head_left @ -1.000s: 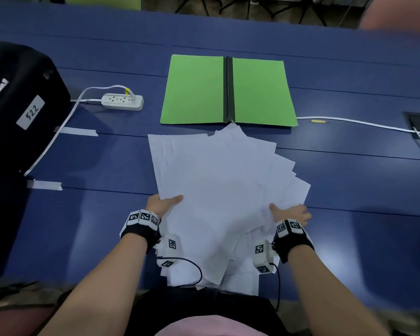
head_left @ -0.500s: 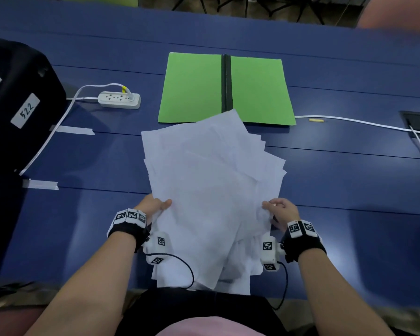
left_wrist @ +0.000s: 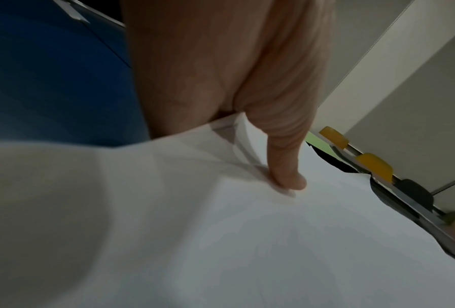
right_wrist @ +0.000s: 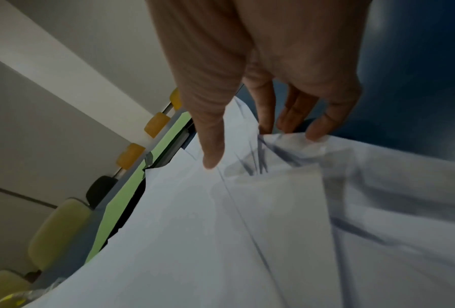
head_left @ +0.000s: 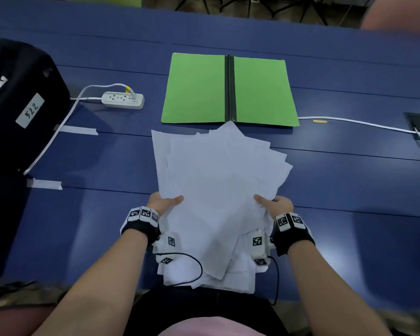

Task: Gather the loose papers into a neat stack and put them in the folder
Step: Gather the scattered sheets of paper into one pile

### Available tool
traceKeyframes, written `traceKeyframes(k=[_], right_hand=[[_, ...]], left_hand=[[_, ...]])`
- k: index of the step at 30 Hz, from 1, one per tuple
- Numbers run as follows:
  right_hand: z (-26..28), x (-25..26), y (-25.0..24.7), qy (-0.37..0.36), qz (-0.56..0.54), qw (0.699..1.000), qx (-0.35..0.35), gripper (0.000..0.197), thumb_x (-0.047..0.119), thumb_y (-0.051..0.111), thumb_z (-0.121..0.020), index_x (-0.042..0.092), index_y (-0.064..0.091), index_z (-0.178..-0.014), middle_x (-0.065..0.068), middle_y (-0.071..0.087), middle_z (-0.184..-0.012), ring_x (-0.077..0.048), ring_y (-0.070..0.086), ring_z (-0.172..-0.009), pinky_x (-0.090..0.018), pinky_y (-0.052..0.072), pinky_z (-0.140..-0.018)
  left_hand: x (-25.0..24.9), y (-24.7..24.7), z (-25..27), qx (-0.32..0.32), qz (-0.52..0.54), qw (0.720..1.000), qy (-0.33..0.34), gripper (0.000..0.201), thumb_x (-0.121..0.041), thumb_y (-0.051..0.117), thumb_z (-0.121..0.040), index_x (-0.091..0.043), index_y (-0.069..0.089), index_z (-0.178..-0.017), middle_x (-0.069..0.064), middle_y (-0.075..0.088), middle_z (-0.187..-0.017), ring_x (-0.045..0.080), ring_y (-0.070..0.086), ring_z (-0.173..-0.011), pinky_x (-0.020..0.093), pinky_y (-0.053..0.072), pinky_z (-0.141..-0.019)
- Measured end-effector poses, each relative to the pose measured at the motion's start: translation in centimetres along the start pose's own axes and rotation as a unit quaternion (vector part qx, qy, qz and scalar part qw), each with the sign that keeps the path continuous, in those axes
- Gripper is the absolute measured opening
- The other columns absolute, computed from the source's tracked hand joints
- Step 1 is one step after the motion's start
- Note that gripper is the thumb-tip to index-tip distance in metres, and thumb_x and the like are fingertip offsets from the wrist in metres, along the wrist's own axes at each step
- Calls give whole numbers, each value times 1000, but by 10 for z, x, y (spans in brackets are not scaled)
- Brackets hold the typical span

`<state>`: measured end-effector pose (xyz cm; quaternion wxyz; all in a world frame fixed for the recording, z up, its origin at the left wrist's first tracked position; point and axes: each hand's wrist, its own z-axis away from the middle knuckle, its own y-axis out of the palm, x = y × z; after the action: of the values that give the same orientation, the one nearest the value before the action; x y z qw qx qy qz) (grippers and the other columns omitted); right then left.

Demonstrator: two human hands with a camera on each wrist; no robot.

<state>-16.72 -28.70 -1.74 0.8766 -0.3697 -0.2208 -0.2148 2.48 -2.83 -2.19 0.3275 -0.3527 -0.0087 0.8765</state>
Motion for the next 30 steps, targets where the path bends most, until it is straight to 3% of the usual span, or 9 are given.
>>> traceKeyframes(k=[2,6,9,12,15,20,24,27,30], right_hand=[[3,7,4,10,4,999,31,43,40,82,-66,7,56,-76,-8,57,-84,-23,54,-69,-28,44,-57],[6,15,16,7,-30,997,66,92,29,88,-60,-1,40,-133,-9,53,-128,-31,54,-115,-42,50,-92],[6,18,8,-18,-77,995,67,94,16,85,-66,6,30,-141,-4,52,-116,-21,57,-99,-25,52,-77],[1,11,-3,-17,-109,992,53,92,9,83,-68,6,29,-141,-5,52,-127,-22,54,-112,-36,45,-99],[-1,2,-1,6,-133,989,62,98,13,87,-62,4,29,-140,-7,53,-128,-28,54,-118,-46,44,-102],[4,-4,11,50,-159,979,119,46,22,74,-74,-8,61,-107,-12,66,-81,-29,62,-79,-36,50,-71],[9,0,19,39,-131,985,108,60,59,73,-66,4,59,-85,-6,57,-72,-22,55,-65,-29,45,-61],[23,8,22,6,-190,979,76,68,72,64,-66,9,55,-90,3,49,-69,-16,49,-62,-29,44,-57],[26,4,22,-48,-222,968,108,68,55,71,-72,9,53,-118,4,63,-97,-19,61,-94,-41,51,-92]], left_hand=[[0,2,-4,8,-10,1000,-1,56,-23,81,-73,-10,57,-122,7,63,-123,25,57,-107,34,44,-92],[-3,7,-5,21,-26,999,-11,65,-23,82,-72,-8,52,-128,5,62,-124,28,57,-114,38,45,-100],[-4,2,-5,29,-39,999,-19,55,-14,73,-81,-5,49,-131,7,60,-124,29,57,-115,36,45,-99],[2,-6,-4,35,-58,997,-29,55,-16,69,-85,-5,45,-133,6,56,-128,27,55,-116,36,43,-101],[9,-14,-6,75,-28,995,-53,48,-10,69,-84,-5,51,-128,7,60,-126,28,56,-118,40,41,-105],[30,-24,-39,85,-13,994,-74,103,-49,93,-42,-11,53,-128,6,65,-124,27,61,-115,44,45,-104],[5,-5,-4,61,-64,994,-64,90,-43,83,-66,-7,41,-137,5,52,-135,28,47,-129,40,37,-108],[2,2,-1,29,-51,997,-40,62,-21,74,-81,-4,45,-133,3,52,-136,27,49,-126,37,39,-107],[9,2,-8,12,-56,998,-28,57,-13,70,-83,0,46,-133,11,56,-134,31,54,-122,44,41,-108]])
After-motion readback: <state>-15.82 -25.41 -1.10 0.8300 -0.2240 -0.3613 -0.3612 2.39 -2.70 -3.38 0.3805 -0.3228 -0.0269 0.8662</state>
